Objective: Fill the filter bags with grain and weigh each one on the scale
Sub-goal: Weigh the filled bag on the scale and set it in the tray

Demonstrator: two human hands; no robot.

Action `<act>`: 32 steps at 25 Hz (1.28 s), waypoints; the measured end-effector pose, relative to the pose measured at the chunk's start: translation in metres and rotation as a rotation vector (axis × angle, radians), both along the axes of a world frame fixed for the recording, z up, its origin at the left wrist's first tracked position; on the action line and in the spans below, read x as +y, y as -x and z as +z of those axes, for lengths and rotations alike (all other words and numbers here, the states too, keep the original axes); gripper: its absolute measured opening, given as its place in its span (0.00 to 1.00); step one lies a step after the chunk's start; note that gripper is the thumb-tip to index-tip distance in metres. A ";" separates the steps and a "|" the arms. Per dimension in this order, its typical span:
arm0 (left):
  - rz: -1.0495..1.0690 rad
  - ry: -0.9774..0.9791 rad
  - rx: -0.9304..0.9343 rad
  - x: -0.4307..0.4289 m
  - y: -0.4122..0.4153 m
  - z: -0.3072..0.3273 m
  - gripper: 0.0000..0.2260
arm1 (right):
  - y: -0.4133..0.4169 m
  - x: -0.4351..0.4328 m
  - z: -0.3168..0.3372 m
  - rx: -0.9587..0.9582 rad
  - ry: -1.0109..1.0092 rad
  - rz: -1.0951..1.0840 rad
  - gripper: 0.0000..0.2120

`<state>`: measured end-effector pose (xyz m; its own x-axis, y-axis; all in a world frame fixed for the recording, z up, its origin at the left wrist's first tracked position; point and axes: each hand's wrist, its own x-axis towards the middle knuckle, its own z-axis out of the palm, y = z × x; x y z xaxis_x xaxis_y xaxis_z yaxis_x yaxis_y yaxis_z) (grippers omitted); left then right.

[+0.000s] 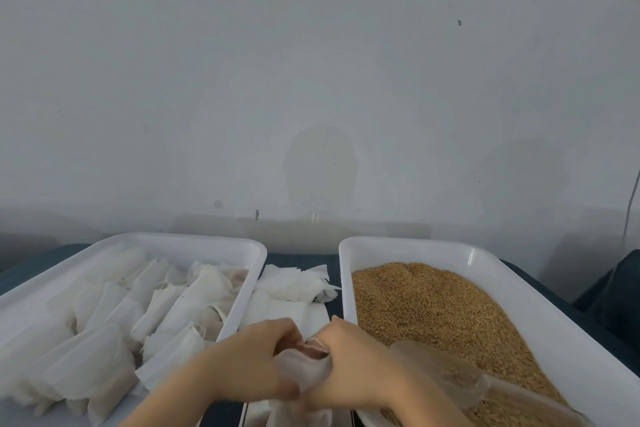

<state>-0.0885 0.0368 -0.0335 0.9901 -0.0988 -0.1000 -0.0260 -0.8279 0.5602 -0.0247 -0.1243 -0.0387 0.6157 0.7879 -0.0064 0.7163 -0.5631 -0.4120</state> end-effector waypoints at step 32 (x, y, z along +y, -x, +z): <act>-0.044 -0.280 0.001 -0.007 -0.003 -0.010 0.06 | 0.014 0.004 -0.004 -0.201 0.145 -0.018 0.20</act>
